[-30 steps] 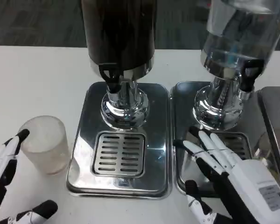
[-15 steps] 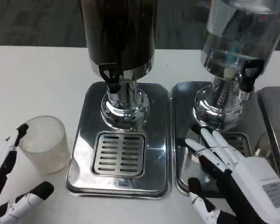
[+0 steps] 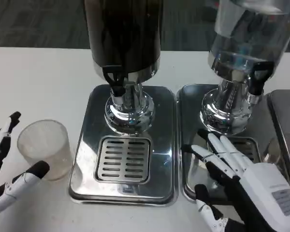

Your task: Grasp the cup under the faucet to collect the drink, then remove the cup.

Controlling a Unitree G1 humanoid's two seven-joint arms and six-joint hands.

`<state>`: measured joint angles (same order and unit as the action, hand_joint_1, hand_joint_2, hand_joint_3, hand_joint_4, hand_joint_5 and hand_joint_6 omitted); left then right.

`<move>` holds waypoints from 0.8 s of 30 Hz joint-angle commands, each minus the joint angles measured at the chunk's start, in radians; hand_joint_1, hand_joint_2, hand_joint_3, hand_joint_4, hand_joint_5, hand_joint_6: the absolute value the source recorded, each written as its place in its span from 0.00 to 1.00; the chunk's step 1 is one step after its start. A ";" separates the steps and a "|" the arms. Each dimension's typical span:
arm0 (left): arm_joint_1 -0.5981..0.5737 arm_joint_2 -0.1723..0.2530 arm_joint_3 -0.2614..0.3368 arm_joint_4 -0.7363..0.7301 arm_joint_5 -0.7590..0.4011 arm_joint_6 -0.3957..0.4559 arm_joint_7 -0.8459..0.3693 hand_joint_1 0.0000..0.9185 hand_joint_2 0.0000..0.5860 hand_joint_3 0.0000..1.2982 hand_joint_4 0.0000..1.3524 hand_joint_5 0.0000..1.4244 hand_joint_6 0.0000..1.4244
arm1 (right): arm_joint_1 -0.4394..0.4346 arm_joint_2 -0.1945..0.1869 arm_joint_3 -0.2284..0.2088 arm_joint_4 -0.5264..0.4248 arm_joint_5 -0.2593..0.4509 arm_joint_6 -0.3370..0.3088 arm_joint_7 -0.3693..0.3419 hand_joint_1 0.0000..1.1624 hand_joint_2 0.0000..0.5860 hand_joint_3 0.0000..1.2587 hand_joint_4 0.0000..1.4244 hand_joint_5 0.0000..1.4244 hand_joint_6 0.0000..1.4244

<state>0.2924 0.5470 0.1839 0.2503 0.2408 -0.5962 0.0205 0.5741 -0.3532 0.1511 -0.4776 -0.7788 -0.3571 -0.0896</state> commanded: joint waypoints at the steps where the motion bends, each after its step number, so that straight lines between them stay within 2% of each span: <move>1: -0.055 0.001 -0.007 0.039 -0.016 0.033 -0.035 0.00 0.06 0.00 0.00 0.00 0.06 | -0.007 0.004 -0.002 0.000 0.014 0.005 0.008 0.41 1.00 0.14 0.00 0.00 0.08; 5: -0.122 0.004 -0.028 0.105 -0.031 0.053 -0.080 0.00 0.06 0.00 0.00 0.00 0.06 | -0.011 0.006 0.001 0.003 0.014 0.005 0.009 0.41 1.00 0.14 0.00 0.00 0.08; 11: -0.195 0.034 -0.062 0.183 0.014 0.077 -0.090 0.00 0.04 0.00 0.00 0.00 0.05 | -0.024 0.008 0.008 0.009 0.012 0.001 0.011 0.40 1.00 0.14 0.00 0.00 0.08; 24: -0.262 0.068 -0.090 0.300 0.048 0.077 -0.055 0.00 0.04 0.00 0.00 0.00 0.05 | -0.036 0.015 0.022 0.016 0.010 0.004 0.011 0.40 1.00 0.14 0.01 0.00 0.08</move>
<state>0.0333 0.5935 0.1058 0.5191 0.2627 -0.5285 -0.0403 0.5439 -0.3416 0.1712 -0.4715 -0.7755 -0.3560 -0.0789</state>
